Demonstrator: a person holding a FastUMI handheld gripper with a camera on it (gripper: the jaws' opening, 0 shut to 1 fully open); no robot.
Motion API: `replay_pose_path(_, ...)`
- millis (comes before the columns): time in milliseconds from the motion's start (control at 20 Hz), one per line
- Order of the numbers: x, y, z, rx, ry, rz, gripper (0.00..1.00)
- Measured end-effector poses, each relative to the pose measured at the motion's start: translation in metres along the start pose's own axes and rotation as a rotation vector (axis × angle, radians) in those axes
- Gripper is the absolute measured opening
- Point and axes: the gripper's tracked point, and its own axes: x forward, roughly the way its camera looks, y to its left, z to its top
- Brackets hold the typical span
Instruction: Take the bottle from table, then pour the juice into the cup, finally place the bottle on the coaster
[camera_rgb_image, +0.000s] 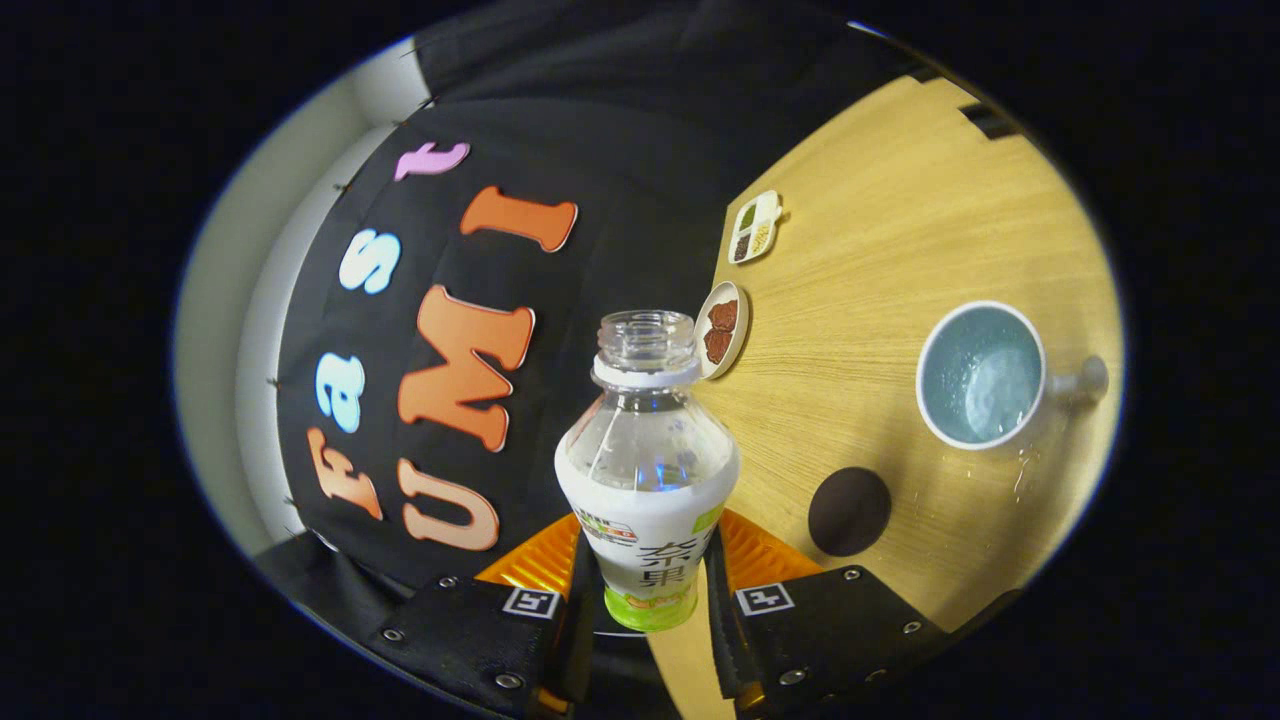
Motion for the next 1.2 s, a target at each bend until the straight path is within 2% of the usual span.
replay_pose_path(300, 0.003, 0.011, 0.011, -0.439, -0.051, -0.094, 0.49)
replay_pose_path(400, 0.006, 0.006, 0.018, -0.579, -0.075, -0.154, 0.49)
replay_pose_path(550, 0.009, 0.005, 0.024, -0.749, -0.116, -0.200, 0.49)
replay_pose_path(650, 0.012, 0.011, 0.025, -0.818, -0.136, -0.198, 0.49)
replay_pose_path(850, 0.028, 0.000, 0.016, -0.971, -0.119, -0.262, 0.49)
replay_pose_path(1100, 0.051, -0.021, -0.002, -1.026, -0.059, -0.308, 0.50)
replay_pose_path(1200, 0.057, -0.029, -0.009, -1.021, -0.039, -0.318, 0.53)
